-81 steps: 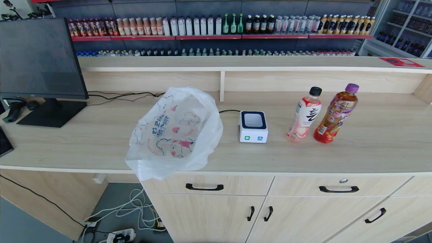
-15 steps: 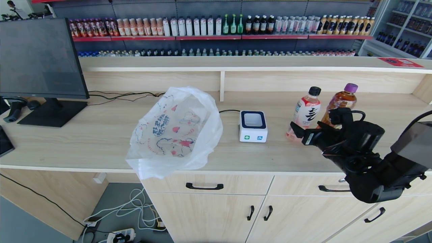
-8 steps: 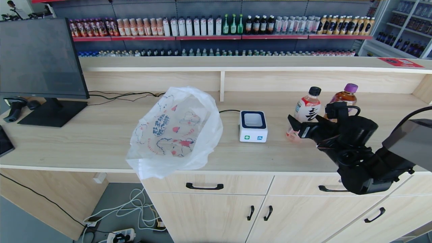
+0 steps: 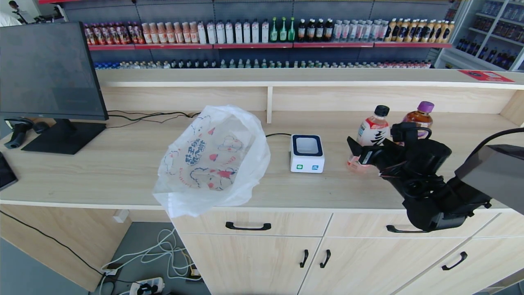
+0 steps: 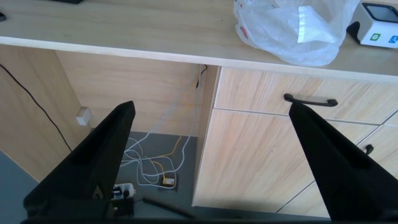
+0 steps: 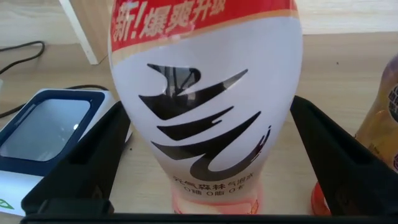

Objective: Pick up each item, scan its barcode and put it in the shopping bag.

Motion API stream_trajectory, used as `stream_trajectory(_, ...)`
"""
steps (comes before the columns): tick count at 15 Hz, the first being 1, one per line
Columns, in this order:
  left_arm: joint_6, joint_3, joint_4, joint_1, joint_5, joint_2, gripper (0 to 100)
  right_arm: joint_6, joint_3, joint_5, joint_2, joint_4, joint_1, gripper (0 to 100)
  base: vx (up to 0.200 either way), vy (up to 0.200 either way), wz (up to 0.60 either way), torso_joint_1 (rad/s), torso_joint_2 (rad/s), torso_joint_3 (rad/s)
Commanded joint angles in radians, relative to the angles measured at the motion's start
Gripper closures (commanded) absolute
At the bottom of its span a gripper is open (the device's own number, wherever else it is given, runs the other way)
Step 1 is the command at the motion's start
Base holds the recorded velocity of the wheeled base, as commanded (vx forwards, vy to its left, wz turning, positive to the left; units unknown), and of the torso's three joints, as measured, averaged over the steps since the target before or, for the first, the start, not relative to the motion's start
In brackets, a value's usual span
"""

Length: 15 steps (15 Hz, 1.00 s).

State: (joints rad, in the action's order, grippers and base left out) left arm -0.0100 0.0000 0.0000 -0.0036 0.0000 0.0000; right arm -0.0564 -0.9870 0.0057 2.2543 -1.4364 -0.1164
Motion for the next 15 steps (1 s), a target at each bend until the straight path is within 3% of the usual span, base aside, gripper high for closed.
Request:
stream_trajectory(1,-0.001,0.0,0.0,0.001,0.0,0.0,0,0.001,-0.016,-0.001,0.007,0.001,-0.003,0,0.0,0.0,0.0,0.0,0.0,0.0)
stream_trajectory(10,0.001,0.0,0.0,0.001,0.0,0.0,0,0.007,-0.036,-0.046,0.024,0.007,-0.052,0,0.0,0.0,0.0,0.0,0.0,0.0)
stream_trajectory(15,0.001,0.0,0.0,0.001,0.0,0.0,0,0.006,-0.041,-0.046,0.019,0.007,-0.023,0,0.0,0.0,0.0,0.0,0.0,0.0)
